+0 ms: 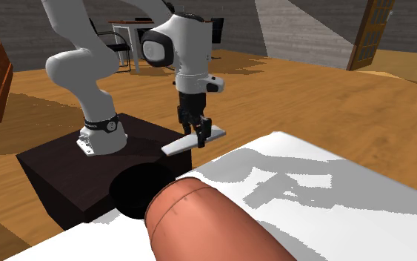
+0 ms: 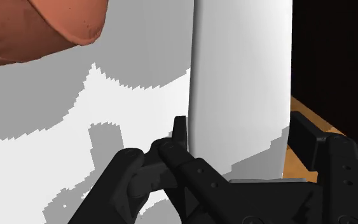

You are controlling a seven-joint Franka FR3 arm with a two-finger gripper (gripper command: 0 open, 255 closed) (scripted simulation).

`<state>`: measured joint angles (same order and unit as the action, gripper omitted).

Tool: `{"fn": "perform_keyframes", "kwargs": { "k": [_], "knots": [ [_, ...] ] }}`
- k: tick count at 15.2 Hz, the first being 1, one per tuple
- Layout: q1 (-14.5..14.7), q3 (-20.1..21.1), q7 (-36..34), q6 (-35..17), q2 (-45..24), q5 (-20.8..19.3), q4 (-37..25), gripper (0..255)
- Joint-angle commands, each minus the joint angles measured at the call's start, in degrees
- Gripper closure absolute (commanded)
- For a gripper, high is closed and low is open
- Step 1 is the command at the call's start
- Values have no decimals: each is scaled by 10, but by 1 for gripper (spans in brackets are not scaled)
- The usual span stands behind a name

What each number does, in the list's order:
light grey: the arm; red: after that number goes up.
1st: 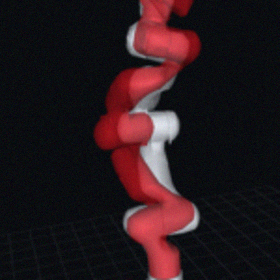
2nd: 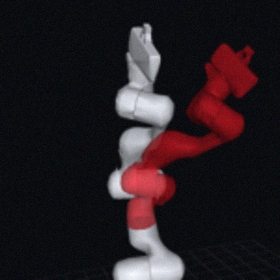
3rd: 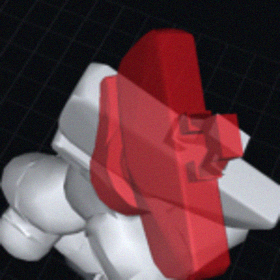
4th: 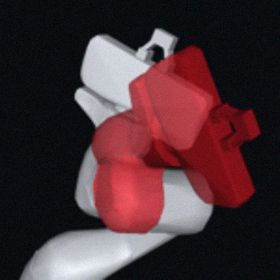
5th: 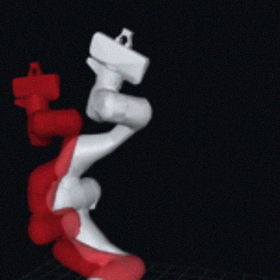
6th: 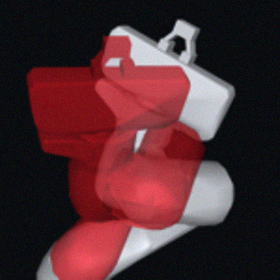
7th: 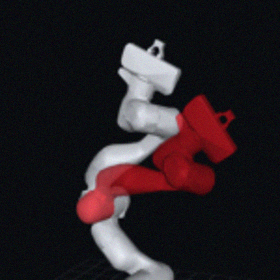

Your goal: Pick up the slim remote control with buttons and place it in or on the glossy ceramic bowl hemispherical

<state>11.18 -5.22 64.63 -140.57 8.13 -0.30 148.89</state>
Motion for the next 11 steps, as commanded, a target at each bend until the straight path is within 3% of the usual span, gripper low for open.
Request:
{"fn": "perform_keyframes", "kwargs": {
  "k": [1,11],
  "knots": [
    [-16,-19,30,1,17,-7,16,255],
    [-105,-119,168,6,86,-65,78,255]
  ]
}}
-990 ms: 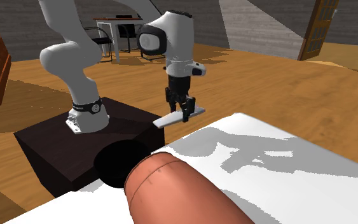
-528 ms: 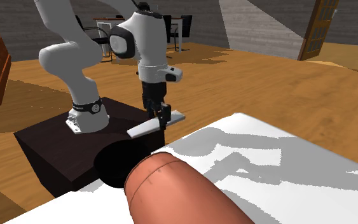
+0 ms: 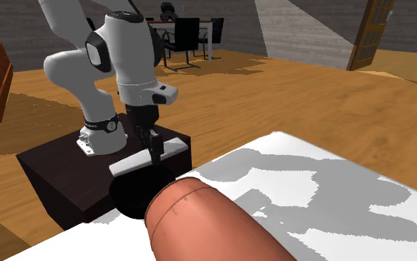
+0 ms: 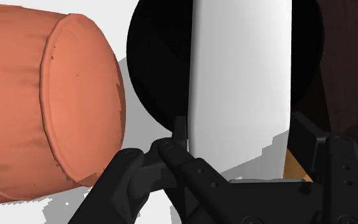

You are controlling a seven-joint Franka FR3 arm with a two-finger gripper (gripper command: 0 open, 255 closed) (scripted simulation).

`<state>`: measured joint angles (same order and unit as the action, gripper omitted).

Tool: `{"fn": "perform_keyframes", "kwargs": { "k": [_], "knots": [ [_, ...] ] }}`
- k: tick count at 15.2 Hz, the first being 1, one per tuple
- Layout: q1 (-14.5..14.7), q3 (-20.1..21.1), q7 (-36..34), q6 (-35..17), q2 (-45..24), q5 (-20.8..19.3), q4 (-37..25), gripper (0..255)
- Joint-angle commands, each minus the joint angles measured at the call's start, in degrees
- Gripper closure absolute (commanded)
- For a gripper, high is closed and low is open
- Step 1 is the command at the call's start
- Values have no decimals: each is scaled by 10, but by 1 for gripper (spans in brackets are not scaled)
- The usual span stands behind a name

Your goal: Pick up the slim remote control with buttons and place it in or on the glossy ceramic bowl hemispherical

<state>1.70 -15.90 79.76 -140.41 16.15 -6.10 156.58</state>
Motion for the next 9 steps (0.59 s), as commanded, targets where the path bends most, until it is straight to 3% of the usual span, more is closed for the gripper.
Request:
{"fn": "perform_keyframes", "kwargs": {
  "k": [1,9],
  "knots": [
    [-26,-29,41,6,11,-17,4,255],
    [-15,-41,57,-78,-58,3,19,255]
  ]
}}
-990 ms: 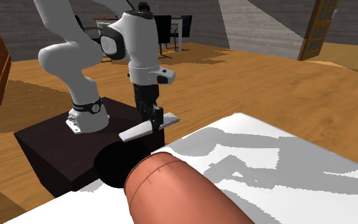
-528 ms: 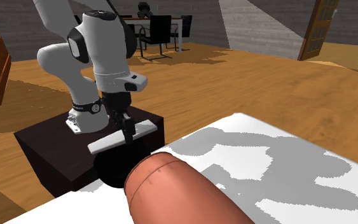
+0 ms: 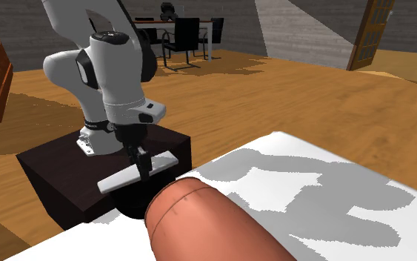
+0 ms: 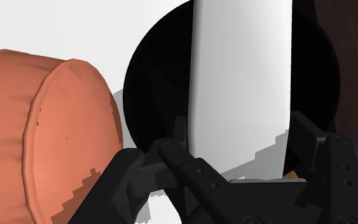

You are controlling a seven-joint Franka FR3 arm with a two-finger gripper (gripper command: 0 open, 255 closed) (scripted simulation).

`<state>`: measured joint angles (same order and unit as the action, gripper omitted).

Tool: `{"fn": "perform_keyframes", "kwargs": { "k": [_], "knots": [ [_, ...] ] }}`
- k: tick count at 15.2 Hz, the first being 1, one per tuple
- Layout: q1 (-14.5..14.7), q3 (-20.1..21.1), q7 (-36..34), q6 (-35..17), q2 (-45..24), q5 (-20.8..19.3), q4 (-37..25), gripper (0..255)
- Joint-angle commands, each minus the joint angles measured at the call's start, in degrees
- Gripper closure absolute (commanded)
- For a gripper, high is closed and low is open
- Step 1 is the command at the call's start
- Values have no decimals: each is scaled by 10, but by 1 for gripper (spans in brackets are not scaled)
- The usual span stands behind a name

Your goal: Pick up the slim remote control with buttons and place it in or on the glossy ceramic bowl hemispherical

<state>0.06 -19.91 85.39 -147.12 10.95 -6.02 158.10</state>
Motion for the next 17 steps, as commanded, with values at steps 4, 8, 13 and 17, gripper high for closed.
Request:
{"fn": "perform_keyframes", "kwargs": {
  "k": [4,8,13,17],
  "knots": [
    [9,-6,16,-53,-46,21,8,255],
    [12,-7,24,-71,-63,33,9,255],
    [12,-7,24,-71,-63,33,9,255],
    [12,-7,24,-71,-63,33,9,0]
  ]
}}
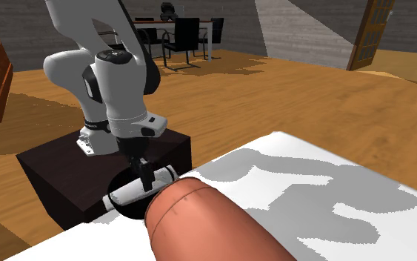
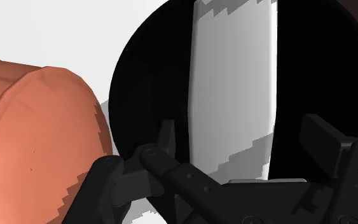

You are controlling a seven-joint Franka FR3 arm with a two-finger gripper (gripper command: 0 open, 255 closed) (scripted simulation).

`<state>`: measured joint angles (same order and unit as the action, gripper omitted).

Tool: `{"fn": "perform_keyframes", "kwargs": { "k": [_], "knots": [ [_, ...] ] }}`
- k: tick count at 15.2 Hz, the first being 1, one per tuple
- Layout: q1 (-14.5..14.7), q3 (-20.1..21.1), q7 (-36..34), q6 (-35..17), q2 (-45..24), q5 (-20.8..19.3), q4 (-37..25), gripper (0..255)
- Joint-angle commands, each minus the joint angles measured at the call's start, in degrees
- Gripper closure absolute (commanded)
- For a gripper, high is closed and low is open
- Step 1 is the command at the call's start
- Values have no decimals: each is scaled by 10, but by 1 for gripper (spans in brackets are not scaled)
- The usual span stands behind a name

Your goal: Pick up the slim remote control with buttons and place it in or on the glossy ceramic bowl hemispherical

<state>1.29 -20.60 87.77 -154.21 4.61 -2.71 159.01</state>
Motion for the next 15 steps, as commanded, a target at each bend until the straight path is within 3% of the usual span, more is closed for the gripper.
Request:
{"fn": "perform_keyframes", "kwargs": {
  "k": [1,3,7,15],
  "knots": [
    [0,0,0,0,0,0,0,0],
    [0,0,0,0,0,0,0,0],
    [-15,9,-32,100,91,-44,-12,0],
    [-16,9,-32,100,91,-44,-12,0]
  ]
}}
